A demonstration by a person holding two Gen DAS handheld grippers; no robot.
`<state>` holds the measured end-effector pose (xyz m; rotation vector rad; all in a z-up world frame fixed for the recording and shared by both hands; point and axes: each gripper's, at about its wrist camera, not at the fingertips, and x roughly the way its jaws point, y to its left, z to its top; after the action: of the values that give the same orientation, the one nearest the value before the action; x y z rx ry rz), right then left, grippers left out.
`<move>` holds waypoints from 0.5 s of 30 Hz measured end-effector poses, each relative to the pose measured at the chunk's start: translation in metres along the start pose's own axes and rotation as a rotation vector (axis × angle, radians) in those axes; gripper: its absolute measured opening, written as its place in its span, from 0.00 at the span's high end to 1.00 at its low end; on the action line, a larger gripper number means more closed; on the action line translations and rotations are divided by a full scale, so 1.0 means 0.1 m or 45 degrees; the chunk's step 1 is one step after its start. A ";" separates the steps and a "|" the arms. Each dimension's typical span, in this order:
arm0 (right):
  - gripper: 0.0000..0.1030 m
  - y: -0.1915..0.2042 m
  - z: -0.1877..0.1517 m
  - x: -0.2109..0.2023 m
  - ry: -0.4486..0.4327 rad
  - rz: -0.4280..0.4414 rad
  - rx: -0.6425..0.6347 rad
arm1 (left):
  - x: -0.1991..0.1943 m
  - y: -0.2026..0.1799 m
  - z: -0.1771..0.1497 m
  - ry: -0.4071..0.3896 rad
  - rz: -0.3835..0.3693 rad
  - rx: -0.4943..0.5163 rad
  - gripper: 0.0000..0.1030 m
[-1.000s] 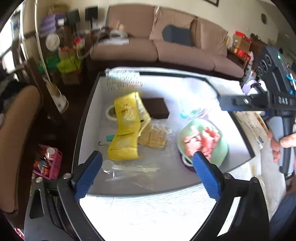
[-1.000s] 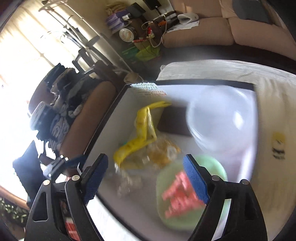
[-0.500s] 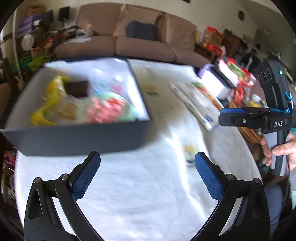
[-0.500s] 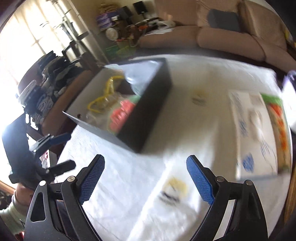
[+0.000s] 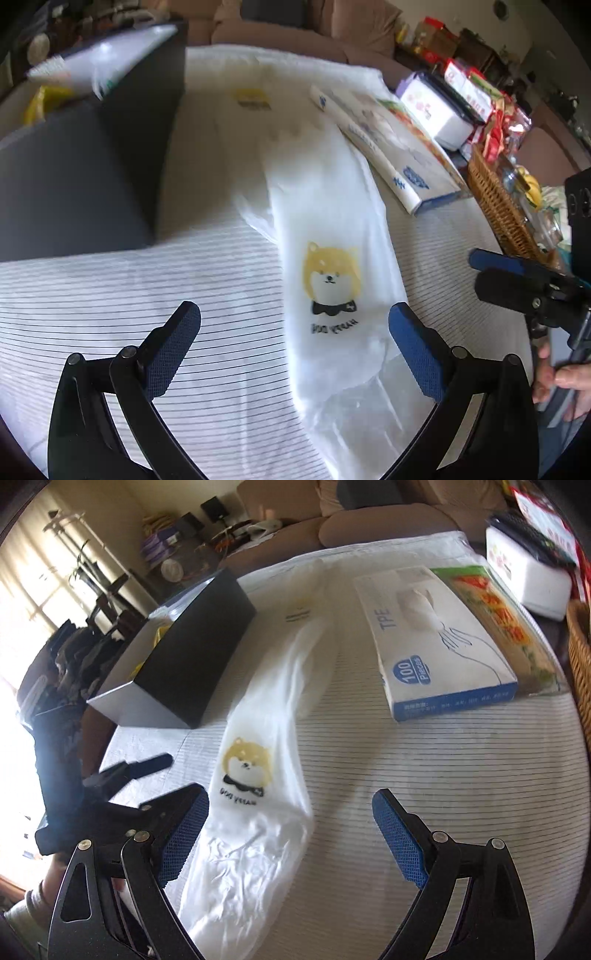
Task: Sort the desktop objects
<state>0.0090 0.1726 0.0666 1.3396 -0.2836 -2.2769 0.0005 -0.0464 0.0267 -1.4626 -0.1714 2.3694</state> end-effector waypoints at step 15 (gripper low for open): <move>0.75 -0.13 0.15 0.73 0.088 0.255 0.036 | 0.19 -0.07 -0.02 0.056 -0.080 0.069 0.96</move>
<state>-0.0375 0.1466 0.0129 1.3368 -0.4091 -2.0645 -0.0041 -0.0334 0.0118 -1.4610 -0.1392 2.2725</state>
